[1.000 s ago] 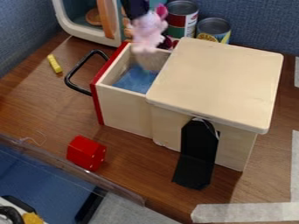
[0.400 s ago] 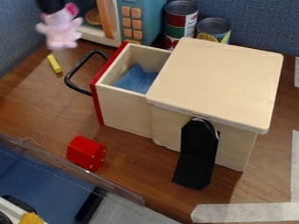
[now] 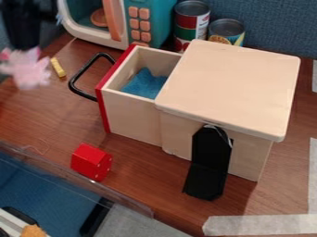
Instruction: Put the pink toy to the lower left side of the table
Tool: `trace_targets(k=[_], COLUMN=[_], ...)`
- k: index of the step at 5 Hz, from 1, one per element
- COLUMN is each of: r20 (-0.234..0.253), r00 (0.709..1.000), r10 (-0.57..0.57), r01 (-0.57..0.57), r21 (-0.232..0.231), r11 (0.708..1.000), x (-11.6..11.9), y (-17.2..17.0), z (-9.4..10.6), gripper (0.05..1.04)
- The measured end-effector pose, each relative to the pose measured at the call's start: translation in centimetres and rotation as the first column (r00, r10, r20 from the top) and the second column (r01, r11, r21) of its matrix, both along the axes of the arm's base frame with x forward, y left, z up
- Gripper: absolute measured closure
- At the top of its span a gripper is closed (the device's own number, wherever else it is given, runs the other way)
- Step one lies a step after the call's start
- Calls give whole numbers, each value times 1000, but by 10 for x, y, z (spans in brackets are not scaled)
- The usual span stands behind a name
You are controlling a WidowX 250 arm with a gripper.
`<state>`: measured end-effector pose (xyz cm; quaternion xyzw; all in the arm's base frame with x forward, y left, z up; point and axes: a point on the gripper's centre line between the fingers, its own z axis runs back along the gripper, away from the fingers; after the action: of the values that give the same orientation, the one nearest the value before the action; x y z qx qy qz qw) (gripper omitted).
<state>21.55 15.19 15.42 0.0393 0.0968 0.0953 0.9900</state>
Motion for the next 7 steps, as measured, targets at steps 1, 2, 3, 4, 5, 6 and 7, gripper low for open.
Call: trace_targets(k=[1, 2, 3, 4, 5, 6, 7], r20=[-57, -41, 58, 128, 216, 246, 252], r00=[988, 965, 958, 949, 931, 923, 922], r10=[146, 259, 281, 287, 294, 297, 293], r01=[-138, -243, -287, -303, -308, -298, -290], r21=[124, 237, 205, 131, 29, -34, -52], r11=[983, 941, 936, 944, 951, 954, 956], x=[-21, -43, -58, -66, -70, -66, -58], y=[12, 26, 34, 40, 44, 39, 39], z=[-24, -46, -61, -75, -73, -73, -73], gripper=[1033, 1033, 1033, 1033, 1033, 1033, 1033])
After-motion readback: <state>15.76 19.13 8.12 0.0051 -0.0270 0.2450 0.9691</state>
